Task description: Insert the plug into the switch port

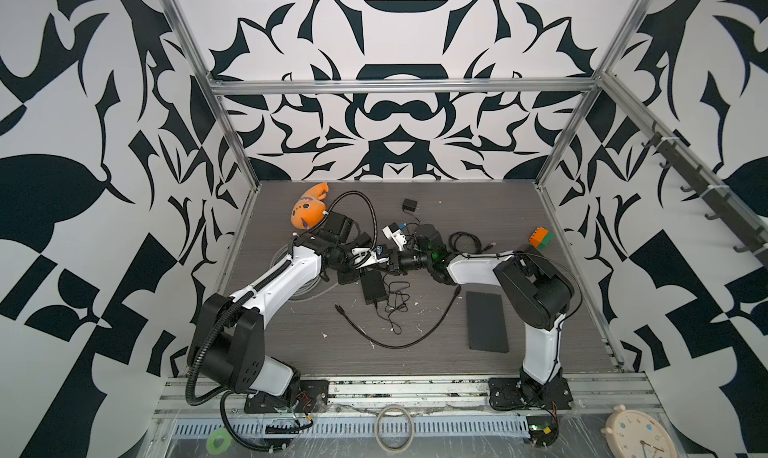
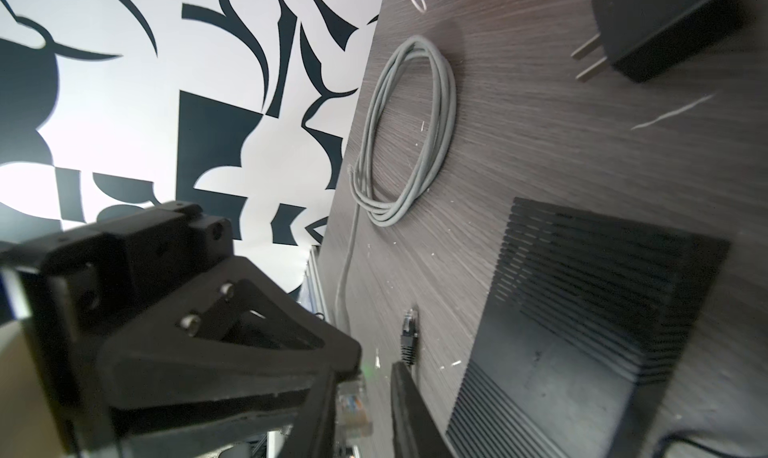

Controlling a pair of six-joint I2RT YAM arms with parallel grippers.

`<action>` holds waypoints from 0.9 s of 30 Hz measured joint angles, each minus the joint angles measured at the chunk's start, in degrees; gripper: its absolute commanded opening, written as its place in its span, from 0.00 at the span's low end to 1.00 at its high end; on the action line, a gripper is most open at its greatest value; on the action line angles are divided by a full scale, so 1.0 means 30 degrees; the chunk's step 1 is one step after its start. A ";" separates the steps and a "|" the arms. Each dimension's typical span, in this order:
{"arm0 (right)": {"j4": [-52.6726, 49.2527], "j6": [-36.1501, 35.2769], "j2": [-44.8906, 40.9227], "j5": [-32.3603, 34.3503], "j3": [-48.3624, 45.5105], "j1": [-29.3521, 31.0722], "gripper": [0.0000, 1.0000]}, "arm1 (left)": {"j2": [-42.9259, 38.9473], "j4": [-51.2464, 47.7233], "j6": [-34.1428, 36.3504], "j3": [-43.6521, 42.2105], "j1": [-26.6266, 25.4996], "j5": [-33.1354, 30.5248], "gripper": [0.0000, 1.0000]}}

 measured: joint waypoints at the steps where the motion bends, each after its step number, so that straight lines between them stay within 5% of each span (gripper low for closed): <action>1: 0.0066 0.0029 0.0000 -0.0058 0.0007 0.0022 0.15 | 0.0000 0.0015 0.0007 0.0000 0.0000 -0.0022 0.03; 5: 0.0138 0.0153 0.0000 -0.0131 0.0015 0.0029 0.05 | 0.0000 0.0058 0.0015 -0.0036 0.0000 -0.0095 0.06; 13: 0.0219 0.0444 0.0000 -0.0124 0.0015 0.0029 0.03 | 0.0000 0.0044 0.0029 -0.0087 -0.0036 -0.0306 0.24; 19: 0.0459 0.0590 0.0000 -0.0160 0.0015 -0.0073 0.02 | -0.0124 -0.0255 -0.0066 -0.0641 -0.0029 -0.0772 0.28; 27: 0.0379 0.0663 0.0000 -0.0627 -0.0066 -0.0073 0.03 | -0.0313 -0.0073 -0.0554 -0.1304 0.0153 -0.1282 0.05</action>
